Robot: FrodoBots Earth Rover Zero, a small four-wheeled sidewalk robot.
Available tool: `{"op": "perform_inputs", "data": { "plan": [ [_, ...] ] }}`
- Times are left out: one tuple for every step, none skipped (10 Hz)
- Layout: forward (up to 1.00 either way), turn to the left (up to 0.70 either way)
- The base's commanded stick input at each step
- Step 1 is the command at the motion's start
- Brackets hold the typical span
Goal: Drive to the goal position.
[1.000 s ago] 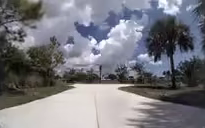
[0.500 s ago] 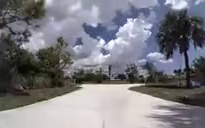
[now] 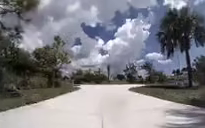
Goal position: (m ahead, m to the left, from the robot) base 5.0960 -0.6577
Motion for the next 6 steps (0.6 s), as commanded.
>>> {"op": "perform_inputs", "data": {
  "plan": [
    [0.70,0.00],
    [0.70,0.00],
    [0.70,0.00],
    [0.70,0.00],
    [0.70,0.00],
    [0.70,0.00]
  ]
}}
